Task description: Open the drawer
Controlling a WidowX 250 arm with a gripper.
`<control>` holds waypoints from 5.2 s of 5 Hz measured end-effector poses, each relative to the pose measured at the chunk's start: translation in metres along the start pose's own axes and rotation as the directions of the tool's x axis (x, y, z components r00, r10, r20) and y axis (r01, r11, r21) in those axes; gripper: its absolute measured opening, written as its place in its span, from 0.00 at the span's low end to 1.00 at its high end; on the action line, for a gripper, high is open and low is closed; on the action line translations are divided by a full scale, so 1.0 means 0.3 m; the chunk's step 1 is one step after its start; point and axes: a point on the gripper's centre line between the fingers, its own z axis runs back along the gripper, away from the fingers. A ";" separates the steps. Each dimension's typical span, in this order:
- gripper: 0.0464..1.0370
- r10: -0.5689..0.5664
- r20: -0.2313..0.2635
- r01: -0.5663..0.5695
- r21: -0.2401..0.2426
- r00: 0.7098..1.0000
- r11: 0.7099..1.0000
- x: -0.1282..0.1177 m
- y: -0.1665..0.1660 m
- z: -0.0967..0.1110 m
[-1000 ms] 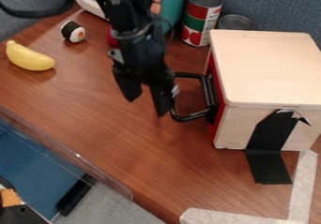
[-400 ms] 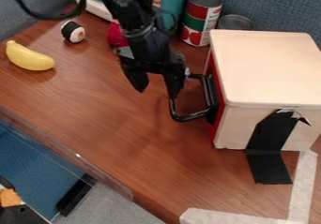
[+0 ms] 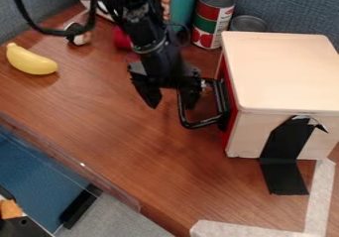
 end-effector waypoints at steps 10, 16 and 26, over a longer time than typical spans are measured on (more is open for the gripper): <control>0.22 0.120 0.043 -0.123 0.088 0.992 0.988 -0.126 0.103 -0.002; 0.56 0.051 -0.019 -0.050 0.059 0.999 0.997 -0.153 0.193 0.027; 0.96 -0.617 -0.202 0.636 0.038 0.761 0.771 0.123 -0.300 0.219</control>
